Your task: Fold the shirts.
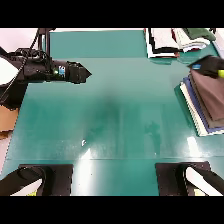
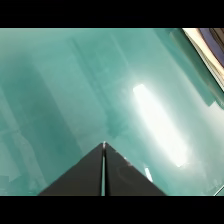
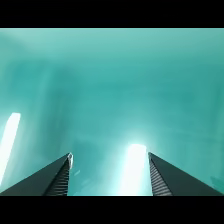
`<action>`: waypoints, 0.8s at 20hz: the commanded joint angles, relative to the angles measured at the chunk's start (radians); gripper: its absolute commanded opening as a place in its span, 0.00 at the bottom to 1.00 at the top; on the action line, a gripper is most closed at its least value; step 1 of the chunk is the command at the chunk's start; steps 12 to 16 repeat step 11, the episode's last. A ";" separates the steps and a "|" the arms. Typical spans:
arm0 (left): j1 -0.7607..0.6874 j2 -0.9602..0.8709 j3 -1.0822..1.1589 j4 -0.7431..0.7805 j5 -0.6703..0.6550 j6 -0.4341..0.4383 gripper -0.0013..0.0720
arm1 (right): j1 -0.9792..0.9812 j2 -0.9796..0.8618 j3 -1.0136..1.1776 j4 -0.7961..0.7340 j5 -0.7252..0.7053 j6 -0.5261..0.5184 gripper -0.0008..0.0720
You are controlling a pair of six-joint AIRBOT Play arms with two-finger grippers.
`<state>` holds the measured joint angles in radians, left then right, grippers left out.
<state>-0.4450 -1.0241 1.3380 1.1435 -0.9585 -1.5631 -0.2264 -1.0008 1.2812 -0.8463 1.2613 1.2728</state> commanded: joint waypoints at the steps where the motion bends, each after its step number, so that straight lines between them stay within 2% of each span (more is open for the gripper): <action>1: 0.000 0.000 0.000 0.001 0.001 0.000 0.06 | 0.229 -0.049 0.003 0.006 -0.039 0.000 0.22; 2: 0.000 0.000 0.000 0.001 0.001 0.000 0.06 | 0.261 -0.063 0.003 0.006 -0.039 -0.010 0.04; 7: 0.000 0.000 0.000 0.000 0.001 0.000 0.06 | 0.333 -0.108 0.003 0.008 -0.032 -0.011 0.04; 16: 0.000 0.000 0.000 0.001 0.001 0.000 0.06 | 0.332 -0.113 0.003 0.007 -0.024 -0.011 0.04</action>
